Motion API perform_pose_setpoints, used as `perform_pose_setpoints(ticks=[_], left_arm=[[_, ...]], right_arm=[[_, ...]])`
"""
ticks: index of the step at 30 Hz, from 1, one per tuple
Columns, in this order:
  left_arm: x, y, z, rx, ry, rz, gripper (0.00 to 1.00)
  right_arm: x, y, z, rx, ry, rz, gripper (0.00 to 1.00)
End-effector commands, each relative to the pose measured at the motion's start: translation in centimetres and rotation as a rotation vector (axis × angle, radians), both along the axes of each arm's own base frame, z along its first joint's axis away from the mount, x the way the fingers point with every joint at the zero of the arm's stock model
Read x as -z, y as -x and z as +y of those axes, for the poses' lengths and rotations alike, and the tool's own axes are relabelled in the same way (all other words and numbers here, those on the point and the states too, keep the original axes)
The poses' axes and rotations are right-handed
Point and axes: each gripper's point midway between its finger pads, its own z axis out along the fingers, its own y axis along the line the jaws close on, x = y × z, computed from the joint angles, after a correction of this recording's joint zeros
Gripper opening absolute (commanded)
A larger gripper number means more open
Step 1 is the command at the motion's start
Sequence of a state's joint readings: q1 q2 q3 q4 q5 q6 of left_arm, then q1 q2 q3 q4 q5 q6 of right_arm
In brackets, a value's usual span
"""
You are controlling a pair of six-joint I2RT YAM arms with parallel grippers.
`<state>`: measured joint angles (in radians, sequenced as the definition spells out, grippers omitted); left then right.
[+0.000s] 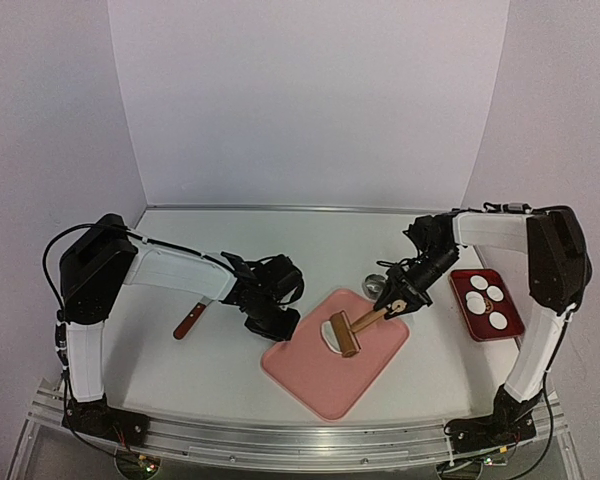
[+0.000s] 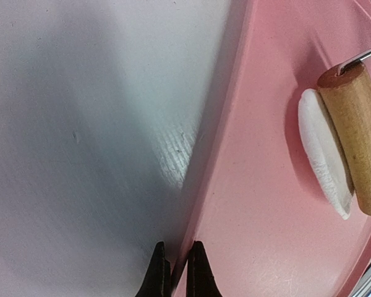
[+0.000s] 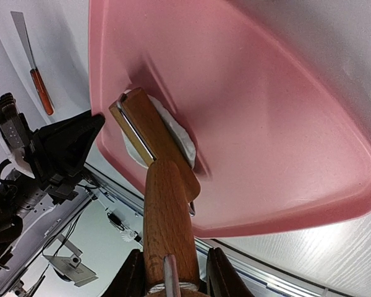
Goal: Roll out the dumpling wrappers from the dough
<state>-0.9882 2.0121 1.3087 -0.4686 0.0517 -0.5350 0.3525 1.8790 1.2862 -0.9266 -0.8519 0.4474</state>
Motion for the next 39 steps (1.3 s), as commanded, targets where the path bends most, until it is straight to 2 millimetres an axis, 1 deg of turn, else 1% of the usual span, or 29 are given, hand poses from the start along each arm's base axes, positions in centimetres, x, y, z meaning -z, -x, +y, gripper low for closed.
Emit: perform_pose_setpoints(ticks=[1, 3, 6, 10, 16, 18, 21, 25, 28, 30, 34, 39], left_arm=[[4.7, 1.2, 3.6, -0.087, -0.151, 0.098, 0.0], [4.6, 1.1, 3.6, -0.091, -0.152, 0.1, 0.0], [4.6, 1.2, 3.7, -0.102, -0.152, 0.103, 0.0], [4.8, 1.3, 3.9, -0.121, -0.157, 0.113, 0.0], [4.7, 1.2, 4.0, -0.131, -0.157, 0.107, 0.0], [4.7, 1.2, 4.0, -0.132, -0.157, 0.104, 0.0], [4.6, 1.2, 4.0, -0.132, -0.154, 0.103, 0.0], [4.7, 1.2, 4.0, -0.132, -0.155, 0.105, 0.0], [4.8, 1.2, 3.9, -0.134, -0.154, 0.107, 0.0], [4.8, 1.2, 3.9, -0.136, -0.155, 0.109, 0.0], [4.9, 1.2, 4.2, -0.14, -0.167, 0.108, 0.0], [5.0, 1.1, 4.7, -0.159, -0.167, 0.111, 0.0]], right_arm=[[7.4, 2.2, -4.5, -0.092, 0.421, 0.072, 0.0], [7.9, 2.7, -3.4, -0.127, 0.418, 0.082, 0.0], [8.3, 3.0, -3.1, -0.15, 0.435, 0.08, 0.0], [7.8, 2.9, -4.3, -0.149, 0.48, 0.052, 0.0], [6.8, 2.2, -7.7, -0.084, 0.491, 0.045, 0.0], [7.0, 2.4, -8.1, -0.093, 0.493, 0.052, 0.0], [7.5, 3.0, -7.5, -0.108, 0.469, 0.078, 0.0], [8.1, 3.5, -5.4, -0.159, 0.465, 0.077, 0.0], [8.5, 3.6, -4.2, -0.182, 0.465, 0.077, 0.0], [8.5, 3.5, -3.9, -0.189, 0.467, 0.072, 0.0], [7.9, 2.9, -4.7, -0.186, 0.503, 0.039, 0.0], [7.0, 1.9, -7.3, -0.137, 0.51, 0.036, 0.0]])
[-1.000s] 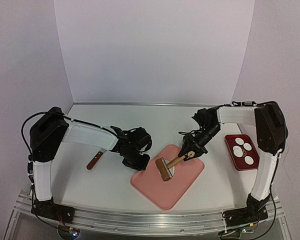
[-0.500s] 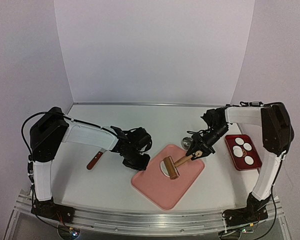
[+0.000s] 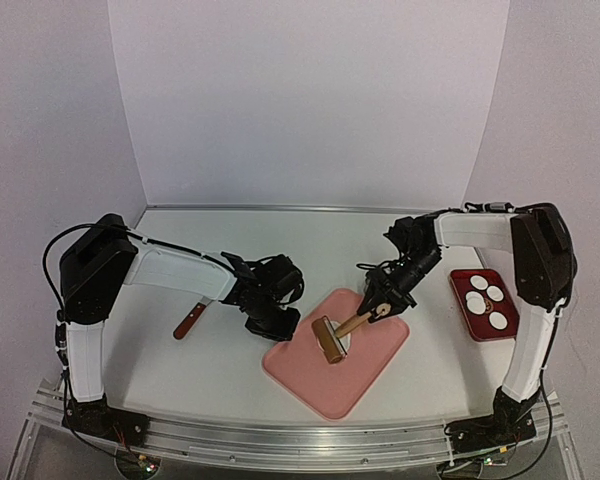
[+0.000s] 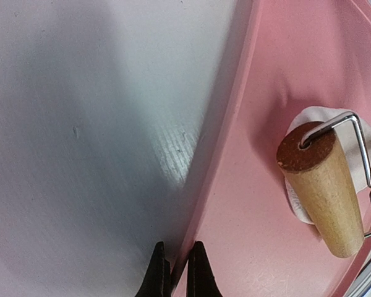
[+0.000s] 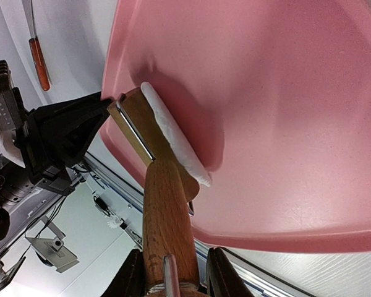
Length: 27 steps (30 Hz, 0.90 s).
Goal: Roll out the dumpling wrappers from the dough
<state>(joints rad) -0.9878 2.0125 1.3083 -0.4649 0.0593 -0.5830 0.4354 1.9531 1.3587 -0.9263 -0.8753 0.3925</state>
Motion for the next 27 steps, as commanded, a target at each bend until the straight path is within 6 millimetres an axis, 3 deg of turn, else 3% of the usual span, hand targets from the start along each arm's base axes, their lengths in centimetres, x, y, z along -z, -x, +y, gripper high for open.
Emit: perform_pose_setpoints(ticks=[1, 4, 11, 15, 22, 27], left_arm=[[5.1, 1.1, 4.9, -0.114, -0.181, 0.095, 0.0], [5.4, 0.7, 5.4, -0.125, -0.206, 0.07, 0.0], [5.5, 0.5, 5.6, -0.139, -0.214, 0.06, 0.0], [5.2, 0.2, 5.3, -0.143, -0.205, 0.056, 0.0], [5.3, 0.0, 4.8, -0.151, -0.199, 0.059, 0.0], [5.3, -0.1, 4.6, -0.148, -0.193, 0.058, 0.0]], right_arm=[[6.4, 1.4, -11.0, -0.01, 0.549, 0.025, 0.0], [6.5, 1.5, -12.4, -0.01, 0.559, 0.034, 0.0], [6.4, 1.3, -13.0, -0.012, 0.558, 0.026, 0.0], [6.8, 1.7, -12.2, -0.033, 0.526, 0.044, 0.0], [8.0, 3.2, -9.0, -0.132, 0.514, 0.057, 0.0], [8.3, 3.7, -8.6, -0.146, 0.524, 0.053, 0.0]])
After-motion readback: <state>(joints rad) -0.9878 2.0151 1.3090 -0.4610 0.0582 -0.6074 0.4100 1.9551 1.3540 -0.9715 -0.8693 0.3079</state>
